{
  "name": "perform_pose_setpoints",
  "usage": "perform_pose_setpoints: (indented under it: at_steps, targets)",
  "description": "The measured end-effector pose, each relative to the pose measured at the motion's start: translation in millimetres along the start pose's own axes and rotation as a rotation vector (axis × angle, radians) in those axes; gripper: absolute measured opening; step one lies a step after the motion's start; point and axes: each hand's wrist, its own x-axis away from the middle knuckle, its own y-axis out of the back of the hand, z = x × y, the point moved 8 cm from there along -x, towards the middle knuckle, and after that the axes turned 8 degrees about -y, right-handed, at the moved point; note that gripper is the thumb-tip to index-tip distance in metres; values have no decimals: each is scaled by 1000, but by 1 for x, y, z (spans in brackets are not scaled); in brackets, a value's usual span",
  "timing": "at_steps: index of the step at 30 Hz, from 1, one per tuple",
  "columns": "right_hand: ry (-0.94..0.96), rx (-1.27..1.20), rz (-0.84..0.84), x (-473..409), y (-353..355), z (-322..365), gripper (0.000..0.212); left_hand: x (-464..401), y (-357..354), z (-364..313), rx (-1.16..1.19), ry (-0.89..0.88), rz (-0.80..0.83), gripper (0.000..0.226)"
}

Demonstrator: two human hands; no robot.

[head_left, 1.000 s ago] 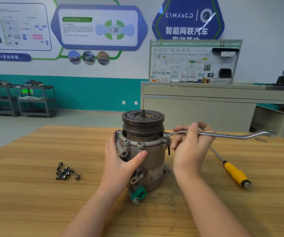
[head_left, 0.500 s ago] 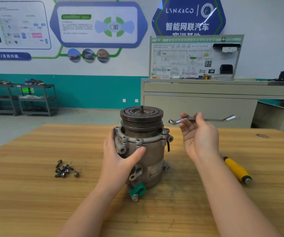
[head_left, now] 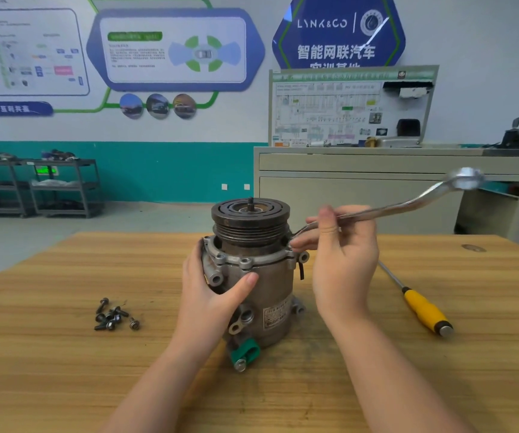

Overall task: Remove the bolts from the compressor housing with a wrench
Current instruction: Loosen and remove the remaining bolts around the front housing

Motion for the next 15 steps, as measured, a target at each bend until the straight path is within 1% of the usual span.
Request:
perform_pose_setpoints:
  at_steps: [2,4,5,7,8,10,11,13,15]
  targets:
    - [195,142,98,7,-10,13,11,0,0,-1,-7,-1,-1,110]
    - [438,310,156,20,-18,23,15,0,0,-2,-8,-11,-2,104]
    - [498,359,156,24,-21,24,20,0,0,-3,-11,-17,0,101]
    - [465,349,116,27,-19,21,31,1,1,-3,-16,-21,-8,101]
    - [409,322,73,26,-16,17,32,1,1,-3,-15,-21,-14,102]
    - [229,201,-34,19,-5,4,16,0,1,-3,-7,-23,-19,98]
    - [97,99,-90,13,1,-7,9,0,0,-4,2,-23,-18,97]
    - [-219,-111,-185,-1,11,-35,12,-1,0,-4,24,-22,-20,97]
    - [-539,-132,-187,-13,15,-65,14,-1,0,-4,37,-13,-19,98]
